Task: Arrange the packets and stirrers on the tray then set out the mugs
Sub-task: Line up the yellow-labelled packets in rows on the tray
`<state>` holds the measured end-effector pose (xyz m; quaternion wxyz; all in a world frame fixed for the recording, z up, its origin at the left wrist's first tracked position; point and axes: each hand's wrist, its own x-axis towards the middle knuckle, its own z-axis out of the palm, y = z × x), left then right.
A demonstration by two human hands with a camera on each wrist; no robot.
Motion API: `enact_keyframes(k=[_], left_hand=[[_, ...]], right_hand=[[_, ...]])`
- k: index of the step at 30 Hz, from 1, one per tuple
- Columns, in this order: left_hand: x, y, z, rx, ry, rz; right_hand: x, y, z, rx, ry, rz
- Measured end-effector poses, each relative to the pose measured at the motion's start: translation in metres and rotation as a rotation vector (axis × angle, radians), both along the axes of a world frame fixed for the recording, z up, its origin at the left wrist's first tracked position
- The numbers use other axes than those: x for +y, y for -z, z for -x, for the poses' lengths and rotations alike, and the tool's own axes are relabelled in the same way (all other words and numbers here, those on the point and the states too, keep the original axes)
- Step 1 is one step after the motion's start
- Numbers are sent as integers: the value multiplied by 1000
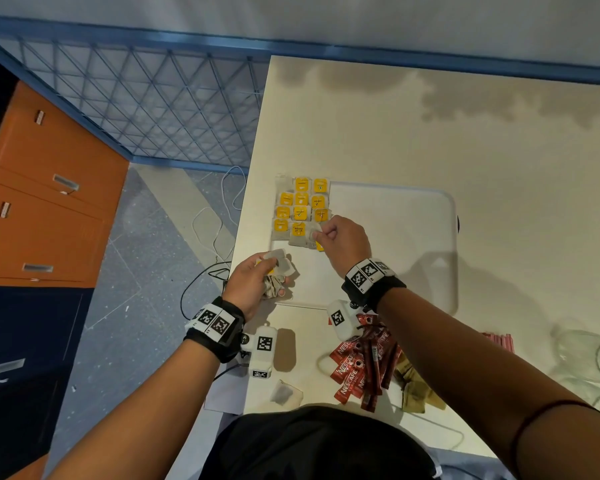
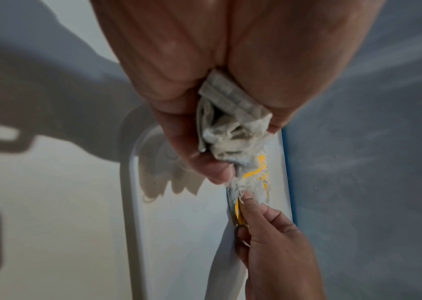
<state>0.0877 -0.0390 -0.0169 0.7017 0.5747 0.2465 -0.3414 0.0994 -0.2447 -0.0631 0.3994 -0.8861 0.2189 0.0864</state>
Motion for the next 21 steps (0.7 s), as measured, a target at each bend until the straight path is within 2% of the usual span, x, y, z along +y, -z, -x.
enact_keyframes(k=[11,16,21], left_hand=[[0,2,0,-2,-1,19],[0,-3,2,-14,19,95],[2,-4,6,-33,107,115]], right_hand=[[0,-2,-3,23,25,-13],[6,-16,5,-49,27,-69],[16,-30,26,-79,-108,-186]])
